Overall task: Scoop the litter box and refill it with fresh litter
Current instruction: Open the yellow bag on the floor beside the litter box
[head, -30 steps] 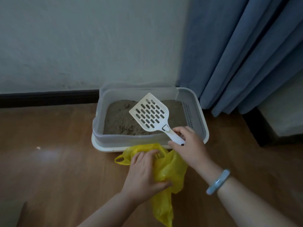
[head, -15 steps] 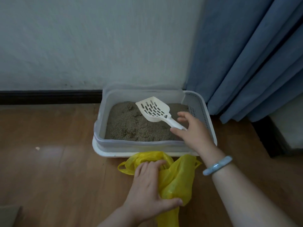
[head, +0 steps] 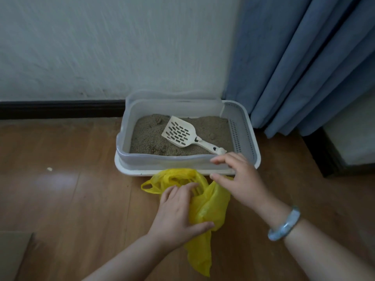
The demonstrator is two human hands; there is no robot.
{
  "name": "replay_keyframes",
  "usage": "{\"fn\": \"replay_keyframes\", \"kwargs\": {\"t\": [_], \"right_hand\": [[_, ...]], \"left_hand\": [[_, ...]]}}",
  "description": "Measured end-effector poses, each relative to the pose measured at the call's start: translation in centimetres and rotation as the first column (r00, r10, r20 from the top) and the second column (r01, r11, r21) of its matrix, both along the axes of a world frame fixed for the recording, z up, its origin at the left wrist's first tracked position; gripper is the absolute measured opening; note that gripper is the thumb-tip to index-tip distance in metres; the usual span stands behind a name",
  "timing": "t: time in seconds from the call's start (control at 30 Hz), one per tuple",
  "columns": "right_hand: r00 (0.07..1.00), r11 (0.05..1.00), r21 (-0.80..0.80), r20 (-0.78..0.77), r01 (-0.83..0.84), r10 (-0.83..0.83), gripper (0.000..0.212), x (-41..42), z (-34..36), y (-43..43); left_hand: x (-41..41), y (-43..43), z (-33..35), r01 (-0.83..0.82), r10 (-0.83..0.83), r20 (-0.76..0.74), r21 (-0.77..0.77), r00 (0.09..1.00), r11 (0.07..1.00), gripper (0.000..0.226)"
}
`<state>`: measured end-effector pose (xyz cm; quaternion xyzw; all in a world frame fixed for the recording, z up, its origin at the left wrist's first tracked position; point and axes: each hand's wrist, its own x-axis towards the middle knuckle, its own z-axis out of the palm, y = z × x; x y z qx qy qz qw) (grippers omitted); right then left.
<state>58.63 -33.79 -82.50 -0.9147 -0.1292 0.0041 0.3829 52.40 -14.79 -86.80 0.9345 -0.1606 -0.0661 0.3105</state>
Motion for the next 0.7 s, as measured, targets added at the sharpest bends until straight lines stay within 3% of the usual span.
{"fn": "replay_keyframes", "kwargs": {"t": [0.1, 0.2, 0.27, 0.4, 0.53, 0.63, 0.7], "right_hand": [[0.986, 0.992, -0.041, -0.119, -0.121, 0.115, 0.033, -2.3, -1.2, -0.6], [0.942, 0.924, -0.308, -0.311, -0.228, 0.129, 0.07, -3.9, -2.6, -1.1], [0.907, 0.881, -0.369, -0.397, -0.296, 0.138, 0.077, -4.6, -3.1, -1.0], [0.876, 0.814, -0.418, -0.433, -0.403, 0.212, 0.054, -5.3, -3.6, -0.2], [0.842, 0.816, -0.337, -0.449, -0.47, 0.3, 0.028, -5.4, -3.5, 0.2], [0.876, 0.797, -0.396, -0.358, -0.457, 0.324, 0.019, -5.2, -2.7, -0.3], [0.905, 0.807, -0.418, -0.268, -0.417, 0.329, 0.018, -5.0, -1.9, -0.8]], "left_hand": [[-0.9, 0.4, -1.0, 0.022, -0.021, 0.042, -0.006, 0.999, 1.0, 0.089], [-2.0, 0.7, -1.8, 0.053, -0.054, 0.045, 0.026, 0.998, 0.998, 0.092], [-2.7, 0.9, -2.0, 0.092, -0.093, 0.009, 0.066, 0.996, 0.994, 0.097], [-3.5, 0.9, -2.0, 0.153, -0.144, -0.079, 0.124, 0.986, 0.98, 0.101], [-3.6, 1.4, -1.6, 0.151, -0.142, -0.109, 0.087, 0.984, 0.985, 0.085], [-3.2, 2.2, -1.4, 0.139, -0.129, -0.158, 0.049, 0.979, 0.989, 0.07], [-2.7, 2.6, -1.5, 0.181, -0.165, -0.2, 0.069, 0.966, 0.981, 0.072]]}}
